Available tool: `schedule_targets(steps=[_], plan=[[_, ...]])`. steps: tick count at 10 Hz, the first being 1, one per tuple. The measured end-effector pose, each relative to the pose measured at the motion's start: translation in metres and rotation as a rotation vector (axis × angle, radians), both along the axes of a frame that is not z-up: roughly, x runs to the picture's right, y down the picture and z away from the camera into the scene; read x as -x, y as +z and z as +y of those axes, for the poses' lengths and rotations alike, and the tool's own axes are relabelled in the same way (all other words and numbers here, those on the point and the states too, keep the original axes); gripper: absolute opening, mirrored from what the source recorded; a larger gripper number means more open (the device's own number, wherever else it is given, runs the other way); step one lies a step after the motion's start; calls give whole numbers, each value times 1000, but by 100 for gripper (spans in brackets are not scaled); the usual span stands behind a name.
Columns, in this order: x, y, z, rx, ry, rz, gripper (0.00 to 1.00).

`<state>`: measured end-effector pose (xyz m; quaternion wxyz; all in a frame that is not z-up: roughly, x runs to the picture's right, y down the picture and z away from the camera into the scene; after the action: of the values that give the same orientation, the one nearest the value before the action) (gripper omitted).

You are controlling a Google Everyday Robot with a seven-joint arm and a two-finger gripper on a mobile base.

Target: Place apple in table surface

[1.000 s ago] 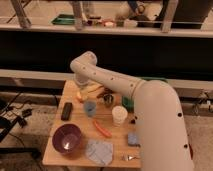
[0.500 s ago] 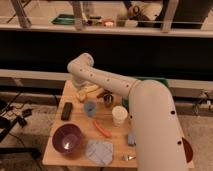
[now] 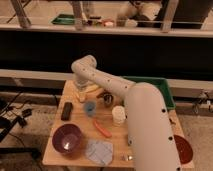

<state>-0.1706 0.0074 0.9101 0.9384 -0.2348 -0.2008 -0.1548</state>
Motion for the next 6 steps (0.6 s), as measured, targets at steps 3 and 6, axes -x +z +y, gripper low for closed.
schedule_targets(steps=[3,6], plan=[[5,6,3,68,48,-27,80],[8,14,12,132,71,-29,80]])
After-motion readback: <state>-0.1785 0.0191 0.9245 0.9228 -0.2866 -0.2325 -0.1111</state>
